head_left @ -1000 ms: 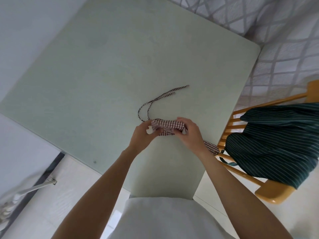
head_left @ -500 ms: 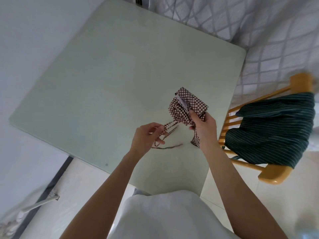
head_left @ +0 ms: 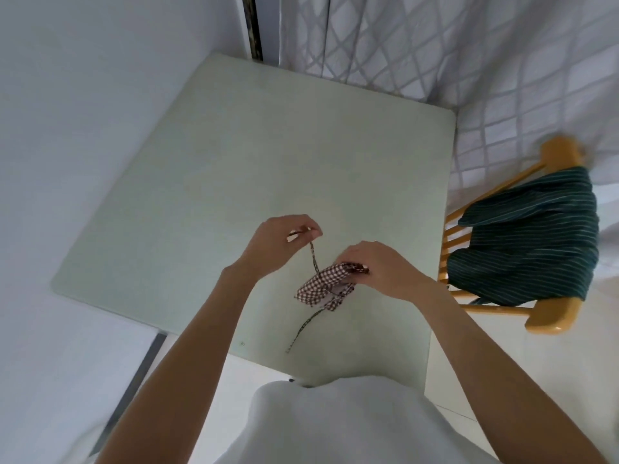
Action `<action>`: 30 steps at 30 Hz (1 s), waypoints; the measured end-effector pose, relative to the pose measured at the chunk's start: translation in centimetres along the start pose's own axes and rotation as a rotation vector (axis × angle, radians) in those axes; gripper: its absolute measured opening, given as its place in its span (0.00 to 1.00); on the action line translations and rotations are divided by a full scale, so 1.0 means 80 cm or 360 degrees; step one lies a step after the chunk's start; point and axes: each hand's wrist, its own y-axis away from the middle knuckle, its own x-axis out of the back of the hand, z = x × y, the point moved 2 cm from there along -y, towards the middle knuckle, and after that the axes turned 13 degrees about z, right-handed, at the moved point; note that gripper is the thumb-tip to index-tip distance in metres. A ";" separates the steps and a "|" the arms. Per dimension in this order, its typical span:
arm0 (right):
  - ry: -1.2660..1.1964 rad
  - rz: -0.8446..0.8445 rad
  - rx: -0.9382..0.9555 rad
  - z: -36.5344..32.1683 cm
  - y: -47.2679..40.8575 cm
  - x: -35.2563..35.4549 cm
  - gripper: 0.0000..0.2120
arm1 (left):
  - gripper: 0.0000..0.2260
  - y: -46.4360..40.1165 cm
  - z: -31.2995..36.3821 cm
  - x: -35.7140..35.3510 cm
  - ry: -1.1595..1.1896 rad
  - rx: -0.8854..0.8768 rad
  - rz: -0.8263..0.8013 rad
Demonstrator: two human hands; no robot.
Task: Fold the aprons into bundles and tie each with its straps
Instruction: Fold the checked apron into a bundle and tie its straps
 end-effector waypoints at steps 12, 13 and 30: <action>-0.1535 0.0691 -0.0787 -0.033 -0.028 0.016 0.10 | 0.06 0.029 -0.019 -0.045 0.0603 0.0858 0.0087; -0.1522 0.0697 -0.0790 -0.032 -0.029 0.017 0.10 | 0.03 0.028 -0.023 -0.047 0.0603 0.0848 0.0108; -0.0980 0.0347 -0.0544 -0.012 -0.019 0.074 0.10 | 0.12 0.026 -0.045 -0.019 0.0258 0.0615 -0.0295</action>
